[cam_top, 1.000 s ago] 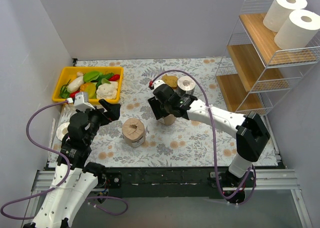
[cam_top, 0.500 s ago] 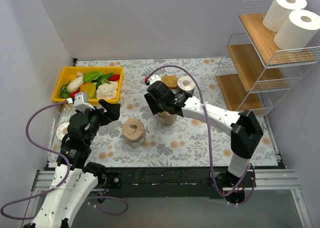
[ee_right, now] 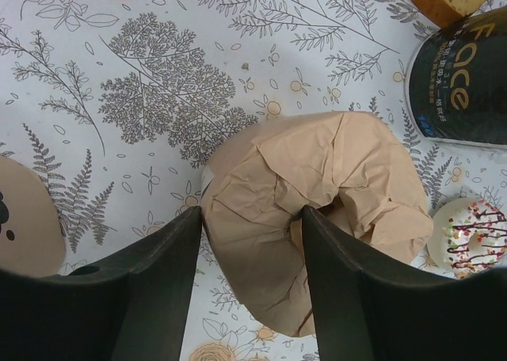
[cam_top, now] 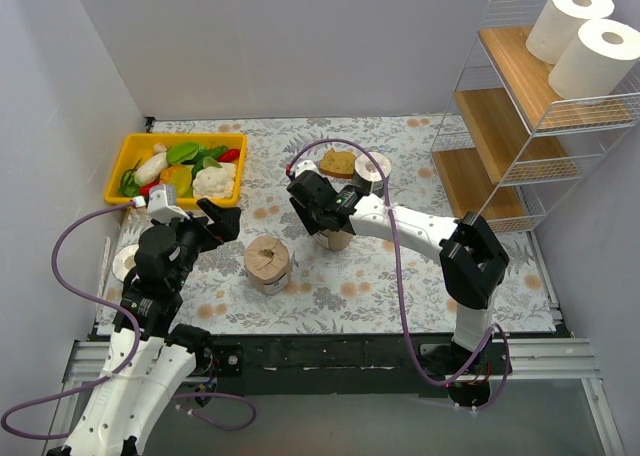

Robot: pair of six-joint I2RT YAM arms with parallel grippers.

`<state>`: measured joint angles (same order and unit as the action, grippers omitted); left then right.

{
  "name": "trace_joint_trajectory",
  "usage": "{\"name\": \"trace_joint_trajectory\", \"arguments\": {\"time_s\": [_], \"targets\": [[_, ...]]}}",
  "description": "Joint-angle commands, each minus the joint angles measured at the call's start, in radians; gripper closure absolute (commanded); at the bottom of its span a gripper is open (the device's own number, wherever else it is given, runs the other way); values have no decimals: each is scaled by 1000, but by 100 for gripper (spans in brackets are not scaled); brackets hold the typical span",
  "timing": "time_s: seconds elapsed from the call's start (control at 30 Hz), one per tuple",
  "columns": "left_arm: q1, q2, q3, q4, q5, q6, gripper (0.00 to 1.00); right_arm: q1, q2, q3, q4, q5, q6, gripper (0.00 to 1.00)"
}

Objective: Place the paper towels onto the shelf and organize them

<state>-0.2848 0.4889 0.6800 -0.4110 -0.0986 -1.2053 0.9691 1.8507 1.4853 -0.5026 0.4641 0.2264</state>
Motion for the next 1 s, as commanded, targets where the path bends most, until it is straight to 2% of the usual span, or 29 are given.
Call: {"name": "trace_joint_trajectory", "arguments": {"time_s": [0.0, 0.2, 0.53, 0.6, 0.7, 0.73, 0.87, 0.97], "targets": [[3, -7, 27, -8, -15, 1, 2, 3, 12, 27, -40, 42, -4, 41], [4, -6, 27, -6, -10, 1, 2, 3, 22, 12, -47, 56, -18, 44], [4, -6, 27, -5, -7, 1, 2, 3, 56, 38, -85, 48, -22, 39], [4, -7, 26, -5, -7, 1, 2, 3, 51, 38, -82, 47, -32, 41], [4, -7, 26, -5, -7, 1, 2, 3, 36, 36, -71, 44, -55, 51], [4, -7, 26, -5, -7, 1, 2, 5, 32, 38, -70, 42, -64, 59], [4, -9, 27, -5, -7, 1, 2, 8, -8, 73, -74, 31, -140, 62], [4, -10, 27, -5, -6, 0, 2, 11, -51, 128, -96, 13, -258, 63]]}}
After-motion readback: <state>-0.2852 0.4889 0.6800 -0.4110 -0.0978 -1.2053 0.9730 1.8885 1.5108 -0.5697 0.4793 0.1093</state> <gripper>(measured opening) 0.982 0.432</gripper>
